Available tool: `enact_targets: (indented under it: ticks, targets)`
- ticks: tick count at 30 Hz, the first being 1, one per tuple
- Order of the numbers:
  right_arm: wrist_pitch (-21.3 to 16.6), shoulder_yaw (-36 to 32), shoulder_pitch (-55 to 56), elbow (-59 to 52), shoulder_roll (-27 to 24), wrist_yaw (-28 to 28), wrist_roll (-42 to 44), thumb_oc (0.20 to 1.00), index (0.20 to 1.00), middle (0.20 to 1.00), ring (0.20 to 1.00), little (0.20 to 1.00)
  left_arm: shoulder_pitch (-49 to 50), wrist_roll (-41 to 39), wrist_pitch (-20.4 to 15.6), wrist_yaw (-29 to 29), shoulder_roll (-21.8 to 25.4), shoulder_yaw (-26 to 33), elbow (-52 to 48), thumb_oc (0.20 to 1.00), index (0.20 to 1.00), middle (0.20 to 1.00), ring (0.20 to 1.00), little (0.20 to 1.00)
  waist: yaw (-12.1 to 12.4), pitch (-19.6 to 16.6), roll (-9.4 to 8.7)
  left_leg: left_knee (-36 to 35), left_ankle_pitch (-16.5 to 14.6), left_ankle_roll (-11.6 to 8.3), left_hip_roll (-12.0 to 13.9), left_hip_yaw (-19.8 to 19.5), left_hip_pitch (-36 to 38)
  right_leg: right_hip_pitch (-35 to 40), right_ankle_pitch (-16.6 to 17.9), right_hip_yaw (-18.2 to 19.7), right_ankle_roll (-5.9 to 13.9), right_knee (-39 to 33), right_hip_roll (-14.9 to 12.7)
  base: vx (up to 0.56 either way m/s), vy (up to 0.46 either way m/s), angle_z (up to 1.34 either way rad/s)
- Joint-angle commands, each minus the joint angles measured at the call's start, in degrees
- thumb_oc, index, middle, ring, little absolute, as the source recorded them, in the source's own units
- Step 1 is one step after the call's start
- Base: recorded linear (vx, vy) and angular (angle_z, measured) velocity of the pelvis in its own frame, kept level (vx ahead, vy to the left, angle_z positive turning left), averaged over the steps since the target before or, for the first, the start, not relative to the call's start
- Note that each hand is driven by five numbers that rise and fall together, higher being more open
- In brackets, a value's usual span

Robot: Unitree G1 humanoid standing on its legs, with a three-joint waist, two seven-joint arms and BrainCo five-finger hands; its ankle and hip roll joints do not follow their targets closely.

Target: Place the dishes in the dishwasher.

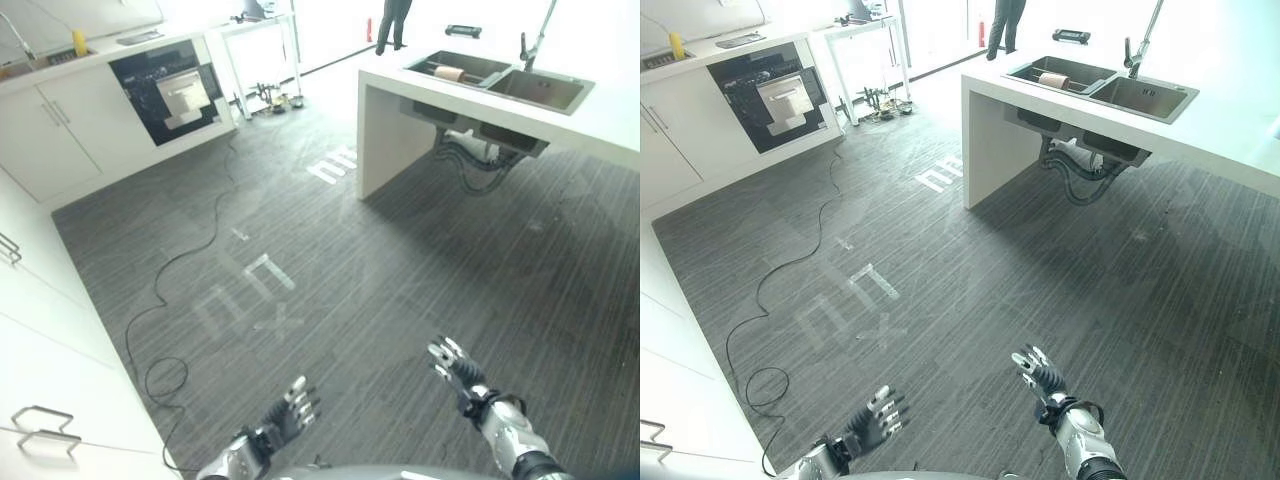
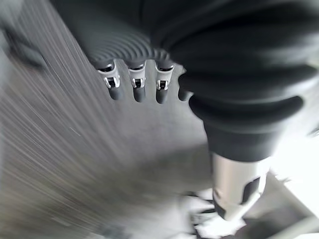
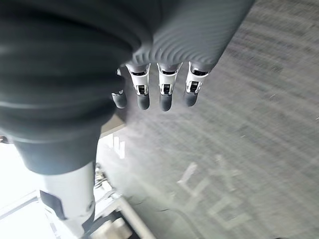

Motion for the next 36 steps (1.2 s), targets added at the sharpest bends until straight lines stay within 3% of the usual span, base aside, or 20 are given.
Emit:
enact_targets:
  ticks: [1,6,10,12,14,15,17,23,32,33,34,36]
  targets:
    - [-0.97,0.8,-2.91,2.53,-0.83,0.28,-2.87,1.0,1.0,1.0,1.0,1.0,-3.54,-0.35,-2.62,-2.09,0.17,-0.53,2.34,1.0,1.0,1.0,1.0,1.0,0.14,-1.66,-0.13,1.22,-5.28,-4.86,5.9,3.23,-0.12,0.15,-5.08,1.72,6.84,1.21,-7.09,0.02,0.013,-0.04]
    - [-1.08,-0.32,-1.15,3.64,-1.19,0.1,-3.11,1.0,1.0,1.0,1.0,1.0,-2.14,0.46,-2.73,-2.02,1.4,1.59,2.17,1.0,1.0,1.0,1.0,1.0,-0.45,-1.33,0.23,1.46,-5.37,-4.67,5.86,3.2,-0.49,-0.53,-5.23,2.56,6.78,1.65,-6.98,0.0,0.01,-0.06]
    - [-2.65,-1.05,0.18,5.33,-1.32,0.62,-1.85,1.0,1.0,1.0,1.0,1.0,-1.91,-0.46,-5.22,-0.96,1.04,1.98,2.98,1.0,1.0,1.0,1.0,1.0,-1.68,-0.46,0.52,1.84,-5.41,-4.35,5.65,2.55,-1.47,-1.87,-5.59,4.72,6.31,2.1,-6.05,-0.02,0.005,-0.06]
    - [-3.57,-1.49,0.5,5.64,-1.26,1.49,-1.41,1.0,1.0,1.0,1.0,1.0,-1.89,3.3,-8.56,2.04,0.88,2.02,3.1,1.0,1.0,1.0,1.0,1.0,-1.88,-0.28,0.59,1.8,-5.4,-4.37,5.63,2.5,-1.6,-2.11,-5.56,4.93,6.26,2.06,-5.95,0.0,0.0,0.0]
    - [-4.55,-1.5,0.71,5.62,-1.26,0.68,-2.91,1.0,1.0,1.0,1.0,1.0,-2.02,8.2,-14.93,8.44,0.84,1.11,3.49,1.0,1.0,1.0,1.0,1.0,-2.12,-0.16,0.61,1.79,-5.36,-4.38,5.63,2.45,-1.71,-2.27,-5.58,5.14,6.19,2.01,-5.82,0.0,-0.021,-0.01]
    - [-3.91,-1.23,0.85,5.96,-1.57,1.17,-3.99,1.0,1.0,1.0,1.0,1.0,-2.1,4.71,-16.15,12.16,0.58,1.25,3.56,1.0,1.0,1.0,1.0,1.0,-2.2,-0.09,0.67,1.59,-5.42,-4.4,5.6,2.4,-1.64,-2.21,-5.74,5.18,6.0,1.76,-5.61,0.0,-0.06,-0.01]
    - [-4.88,-0.68,0.16,5.38,-1.73,3.76,-4.24,1.0,1.0,1.0,1.0,1.0,-1.42,9.31,-17.38,15.3,0.13,0.65,2.94,1.0,1.0,1.0,1.0,1.0,-1.47,0.98,0.57,2.54,-5.01,-4.81,5.97,1.16,-3.08,-3.29,-5.93,5.04,5.45,2.51,-5.18,-0.1,-0.122,0.0]
    - [-4.63,-0.09,-0.72,4.84,-2.19,5.67,-2.63,1.0,1.0,1.0,1.0,1.0,-2.82,5.63,-16.42,12.72,-0.43,0.54,0.16,1.0,1.0,1.0,1.0,1.0,-0.85,1.82,1.02,3.01,-4.4,-5.53,6.29,-0.63,-4.12,-3.87,-6.25,4.5,4.57,2.78,-4.45,-0.01,-0.075,0.11]
    - [-4.52,0.68,-1.98,0.18,-3.67,5.44,-1.25,1.0,1.0,1.0,1.0,1.0,-3.53,2.03,-16.45,14.16,-0.75,0.61,-2.29,1.0,1.0,1.0,1.0,1.0,-1.35,2.49,1.48,6.15,-3.9,-7.0,7.35,-1.63,-6.41,-5.16,-7.59,4.74,3.08,4.24,-3.29,0.0,-0.071,0.01]
    - [-4.11,0.71,-2.14,-0.83,-3.83,5.37,-1.06,1.0,1.0,1.0,1.0,1.0,-3.56,1.11,-16.25,13.76,-0.97,0.82,-2.65,1.0,1.0,1.0,1.0,1.0,-1.47,2.58,1.4,7.53,-4.09,-7.16,7.41,-1.67,-6.99,-5.42,-7.74,4.84,2.8,4.54,-3.22,-0.01,-0.174,0.16]
    - [-3.42,1.37,-2.63,-5.16,-4.71,5.05,-0.58,1.0,1.0,1.0,1.0,1.0,-3.42,-0.68,-16.4,13.1,-1.26,1.58,-4.27,1.0,1.0,1.0,1.0,1.0,-1.57,3.5,0.23,19.16,-7.71,-5.83,4.46,-3.14,-11.44,-7.19,-8.35,5.87,1.42,6.91,-3.89,-0.01,-0.166,0.21]
    - [-3.06,1.36,-2.5,-6.89,-4.92,4.8,0.04,1.0,1.0,1.0,1.0,1.0,-2.83,-0.98,-16.24,12.77,-1.12,1.81,-4.91,1.0,1.0,1.0,1.0,1.0,-1.29,4.25,-0.23,25.55,-7.0,-5.81,3.77,-2.99,-14.55,-6.99,-8.45,5.67,0.86,7.44,-4.15,0.02,-0.115,0.23]
